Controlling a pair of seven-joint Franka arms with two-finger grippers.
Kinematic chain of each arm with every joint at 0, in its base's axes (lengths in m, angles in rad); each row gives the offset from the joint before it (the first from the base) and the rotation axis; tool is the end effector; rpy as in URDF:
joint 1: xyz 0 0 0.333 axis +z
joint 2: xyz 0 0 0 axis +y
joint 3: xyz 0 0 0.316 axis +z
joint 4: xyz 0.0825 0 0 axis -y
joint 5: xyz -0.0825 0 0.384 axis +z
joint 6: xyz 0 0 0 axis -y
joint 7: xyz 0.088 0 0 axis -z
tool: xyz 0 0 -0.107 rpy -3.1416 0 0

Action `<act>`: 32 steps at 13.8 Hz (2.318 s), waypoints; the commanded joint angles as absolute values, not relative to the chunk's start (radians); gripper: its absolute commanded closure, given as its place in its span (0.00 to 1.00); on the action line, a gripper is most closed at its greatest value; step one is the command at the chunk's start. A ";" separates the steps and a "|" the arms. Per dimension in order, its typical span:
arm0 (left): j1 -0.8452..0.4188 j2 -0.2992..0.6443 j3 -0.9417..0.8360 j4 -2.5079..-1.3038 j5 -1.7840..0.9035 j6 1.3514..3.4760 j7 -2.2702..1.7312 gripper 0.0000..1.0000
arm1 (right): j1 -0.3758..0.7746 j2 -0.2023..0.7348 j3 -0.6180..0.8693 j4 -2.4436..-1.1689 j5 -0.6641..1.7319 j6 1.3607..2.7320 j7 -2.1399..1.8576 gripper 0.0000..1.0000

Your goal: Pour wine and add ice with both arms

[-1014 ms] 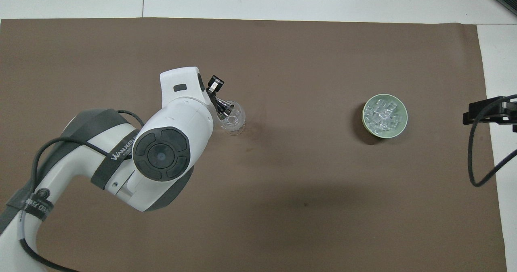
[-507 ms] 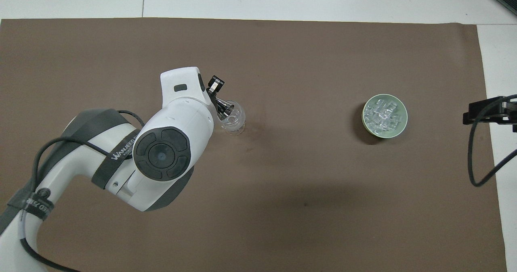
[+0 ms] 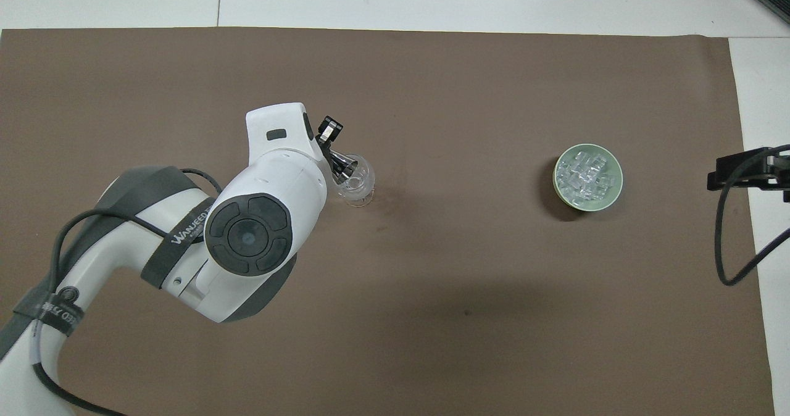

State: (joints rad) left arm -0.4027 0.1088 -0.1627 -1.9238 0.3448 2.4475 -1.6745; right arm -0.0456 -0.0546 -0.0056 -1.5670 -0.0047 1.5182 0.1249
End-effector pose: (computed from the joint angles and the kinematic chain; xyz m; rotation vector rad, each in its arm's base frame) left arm 0.5256 -0.3294 0.4794 2.5445 1.2201 0.5893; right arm 0.5316 -0.0279 0.6513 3.1252 -0.2763 0.0093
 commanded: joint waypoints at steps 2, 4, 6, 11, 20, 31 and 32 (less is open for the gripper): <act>-0.422 0.110 -0.144 -1.922 0.370 2.462 -1.686 1.00 | -0.057 -0.071 -0.002 -1.580 0.020 1.522 0.097 0.00; -0.422 0.110 -0.144 -1.922 0.370 2.462 -1.686 1.00 | -0.057 -0.071 -0.003 -1.582 0.020 1.522 0.097 0.00; -0.423 0.110 -0.144 -1.922 0.370 2.462 -1.686 1.00 | -0.057 -0.071 -0.003 -1.580 0.020 1.522 0.097 0.00; -0.423 0.109 -0.144 -1.916 0.370 2.453 -1.690 1.00 | -0.057 -0.071 -0.003 -1.582 0.020 1.522 0.097 0.00; -0.414 0.097 -0.144 -1.856 0.116 2.307 -1.675 1.00 | -0.057 -0.071 -0.002 -1.580 0.020 1.522 0.097 0.00; -0.215 0.083 -0.129 -1.848 -0.426 2.180 -1.626 1.00 | -0.064 -0.074 -0.006 -1.621 0.015 1.606 0.095 0.00; -0.180 0.083 -0.129 -1.855 -0.496 2.175 -1.618 1.00 | -0.064 -0.075 -0.006 -1.638 0.012 1.611 0.101 0.00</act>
State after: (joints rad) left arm -0.2348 0.0962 -0.1224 -1.8482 -0.4050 2.2100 -1.6476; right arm -0.0463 -0.0545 -0.0102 -1.5814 -0.0047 1.5744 0.1249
